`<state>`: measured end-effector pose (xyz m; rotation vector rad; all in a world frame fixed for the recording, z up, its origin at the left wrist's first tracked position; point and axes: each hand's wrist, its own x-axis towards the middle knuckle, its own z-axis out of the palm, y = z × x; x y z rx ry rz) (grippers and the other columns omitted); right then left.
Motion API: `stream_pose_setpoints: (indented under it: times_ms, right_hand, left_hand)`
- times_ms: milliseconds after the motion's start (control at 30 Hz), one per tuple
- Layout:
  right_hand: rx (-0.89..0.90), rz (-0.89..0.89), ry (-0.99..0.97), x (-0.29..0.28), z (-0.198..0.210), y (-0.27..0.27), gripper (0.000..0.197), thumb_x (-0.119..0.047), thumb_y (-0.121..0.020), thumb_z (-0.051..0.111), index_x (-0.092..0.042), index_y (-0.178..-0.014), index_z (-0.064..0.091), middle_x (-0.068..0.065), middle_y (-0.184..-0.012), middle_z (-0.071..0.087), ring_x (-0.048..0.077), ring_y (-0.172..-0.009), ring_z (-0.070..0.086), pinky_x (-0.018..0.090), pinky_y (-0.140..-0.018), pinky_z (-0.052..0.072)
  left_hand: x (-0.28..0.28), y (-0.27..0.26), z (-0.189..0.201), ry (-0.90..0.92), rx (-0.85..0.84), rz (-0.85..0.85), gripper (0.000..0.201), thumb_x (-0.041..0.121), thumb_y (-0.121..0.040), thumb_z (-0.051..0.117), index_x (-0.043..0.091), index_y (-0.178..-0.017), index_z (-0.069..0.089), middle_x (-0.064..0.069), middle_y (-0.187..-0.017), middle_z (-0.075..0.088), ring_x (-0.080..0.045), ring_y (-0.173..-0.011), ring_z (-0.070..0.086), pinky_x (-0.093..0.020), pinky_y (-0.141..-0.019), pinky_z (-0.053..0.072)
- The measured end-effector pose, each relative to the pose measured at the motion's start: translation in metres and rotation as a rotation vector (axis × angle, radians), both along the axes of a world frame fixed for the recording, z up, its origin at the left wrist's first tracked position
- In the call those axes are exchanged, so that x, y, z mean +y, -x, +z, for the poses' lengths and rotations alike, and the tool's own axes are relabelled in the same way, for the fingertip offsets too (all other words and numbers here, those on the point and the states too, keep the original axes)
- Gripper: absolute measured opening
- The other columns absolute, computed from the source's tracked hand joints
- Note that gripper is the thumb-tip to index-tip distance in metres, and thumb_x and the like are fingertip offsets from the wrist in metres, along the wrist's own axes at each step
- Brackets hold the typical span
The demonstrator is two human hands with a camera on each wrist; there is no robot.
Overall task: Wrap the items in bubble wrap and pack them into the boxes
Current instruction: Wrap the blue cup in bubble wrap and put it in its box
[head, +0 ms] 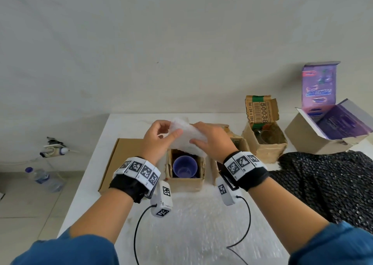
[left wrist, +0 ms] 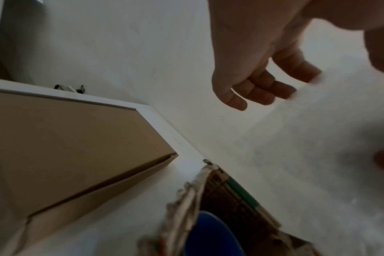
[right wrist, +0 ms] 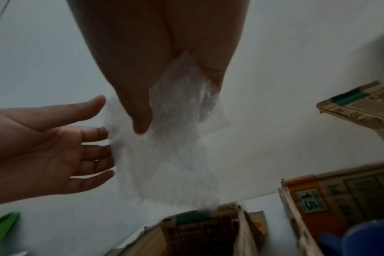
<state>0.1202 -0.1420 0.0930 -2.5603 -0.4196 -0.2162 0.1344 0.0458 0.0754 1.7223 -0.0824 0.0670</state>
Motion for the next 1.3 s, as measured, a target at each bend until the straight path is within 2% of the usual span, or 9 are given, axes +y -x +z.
stream_pose_setpoints:
  times_ms: [133,233,400,533,667,767,967,1133,1300]
  right_hand:
    - [-0.094,0.015,0.036,0.007,-0.008,-0.022,0.028,-0.024,-0.089,0.062,-0.012,-0.114,0.06,0.004,-0.105,0.062,0.022,-0.094,0.058,0.03,-0.075,0.045]
    - [0.09,0.071,0.25,0.014,-0.023,-0.032,0.029,-0.026,-0.091,0.058,-0.017,-0.119,0.057,0.003,-0.116,0.059,0.021,-0.105,0.056,0.029,-0.085,0.044]
    - [0.389,-0.018,0.224,0.02,-0.045,-0.042,0.036,-0.027,-0.087,0.063,-0.013,-0.117,0.049,0.011,-0.102,0.061,0.028,-0.094,0.058,0.029,-0.074,0.041]
    - [0.386,-0.022,0.287,0.027,-0.056,-0.052,0.042,-0.021,-0.084,0.067,-0.012,-0.111,0.038,0.008,-0.096,0.054,0.026,-0.08,0.054,0.033,-0.068,0.043]
    - [0.138,-0.013,0.489,0.032,-0.068,-0.046,0.05,-0.021,-0.071,0.078,-0.009,-0.108,0.048,0.011,-0.114,0.049,0.028,-0.096,0.051,0.037,-0.08,0.045]
    - [0.064,-0.009,0.512,0.034,-0.068,-0.04,0.042,-0.01,-0.071,0.076,-0.006,-0.105,0.052,0.012,-0.106,0.054,0.029,-0.089,0.055,0.035,-0.069,0.044]
    - [0.254,0.072,0.519,0.037,-0.076,-0.031,0.029,0.001,-0.088,0.052,-0.005,-0.116,0.05,0.014,-0.121,0.05,0.032,-0.11,0.049,0.038,-0.084,0.045]
    - [0.45,0.127,0.479,0.034,-0.08,-0.035,0.038,-0.003,-0.089,0.047,-0.008,-0.126,0.048,0.011,-0.127,0.054,0.029,-0.114,0.053,0.04,-0.094,0.046]
    - [0.568,0.192,0.5,0.034,-0.073,-0.049,0.033,-0.009,-0.085,0.052,-0.009,-0.118,0.053,0.011,-0.114,0.058,0.029,-0.104,0.056,0.038,-0.089,0.047]
  left_hand:
    - [0.015,-0.009,-0.033,-0.087,0.099,0.027,0.053,0.043,-0.08,0.069,0.027,-0.125,0.044,0.005,-0.129,0.047,-0.01,-0.114,0.049,-0.03,-0.096,0.042]
    - [0.023,-0.009,-0.062,-0.1,0.218,-0.132,0.06,0.055,-0.077,0.064,0.042,-0.129,0.037,0.002,-0.137,0.044,-0.016,-0.12,0.051,-0.042,-0.102,0.044]
    - [0.02,-0.006,-0.086,-0.142,0.169,-0.204,0.05,0.019,-0.088,0.064,0.031,-0.13,0.039,0.0,-0.127,0.053,-0.019,-0.114,0.056,-0.04,-0.096,0.049]
    - [0.022,-0.008,-0.102,-0.285,0.09,-0.209,0.062,0.018,-0.084,0.069,0.029,-0.136,0.037,0.002,-0.135,0.048,-0.016,-0.119,0.051,-0.042,-0.101,0.044]
    - [0.022,-0.008,-0.105,-0.306,0.036,-0.208,0.081,0.012,-0.084,0.068,0.028,-0.147,0.019,0.016,-0.14,0.03,0.0,-0.126,0.034,-0.023,-0.105,0.03]
    - [0.022,-0.008,-0.105,-0.346,0.006,-0.229,0.084,0.014,-0.086,0.066,0.035,-0.147,0.014,0.011,-0.142,0.034,-0.004,-0.128,0.035,-0.028,-0.107,0.032]
    - [0.024,-0.007,-0.105,-0.338,0.015,-0.218,0.084,0.013,-0.086,0.066,0.035,-0.148,0.014,-0.001,-0.14,0.042,-0.015,-0.128,0.043,-0.042,-0.106,0.04]
    - [0.022,-0.007,-0.103,-0.356,0.002,-0.237,0.077,0.011,-0.088,0.062,0.024,-0.149,0.017,0.001,-0.148,0.033,-0.012,-0.135,0.031,-0.032,-0.111,0.03]
    - [0.021,-0.006,-0.107,-0.404,0.0,-0.226,0.066,0.015,-0.09,0.061,0.028,-0.145,0.029,-0.005,-0.127,0.046,-0.008,-0.114,0.045,-0.026,-0.099,0.039]
